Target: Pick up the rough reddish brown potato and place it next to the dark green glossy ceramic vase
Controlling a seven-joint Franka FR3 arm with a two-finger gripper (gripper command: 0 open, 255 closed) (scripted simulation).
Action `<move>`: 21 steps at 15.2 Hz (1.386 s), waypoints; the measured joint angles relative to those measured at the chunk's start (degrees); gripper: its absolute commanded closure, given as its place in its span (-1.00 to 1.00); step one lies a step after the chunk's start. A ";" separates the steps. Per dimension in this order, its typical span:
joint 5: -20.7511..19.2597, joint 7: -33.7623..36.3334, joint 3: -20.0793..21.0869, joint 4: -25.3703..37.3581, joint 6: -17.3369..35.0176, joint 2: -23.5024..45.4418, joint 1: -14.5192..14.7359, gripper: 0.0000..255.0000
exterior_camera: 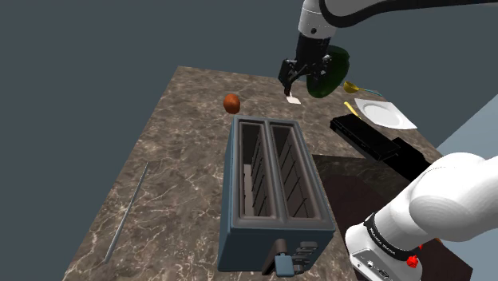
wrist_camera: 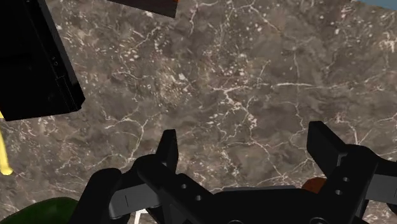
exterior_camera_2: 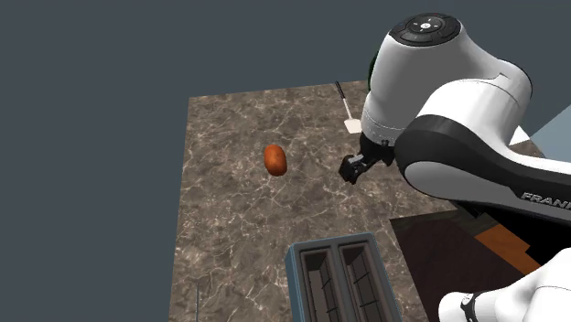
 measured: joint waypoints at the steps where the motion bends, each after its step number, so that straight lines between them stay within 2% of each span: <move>1: -0.11 1.27 0.45 0.56 1.57 1.93 -0.15 -1.00; 9: -2.83 13.09 4.17 8.69 11.09 18.34 -0.56 -1.00; 17: -8.11 23.62 4.60 22.69 15.35 35.78 0.48 -1.00; 21: -10.31 27.69 3.79 31.26 15.70 44.23 1.76 -1.00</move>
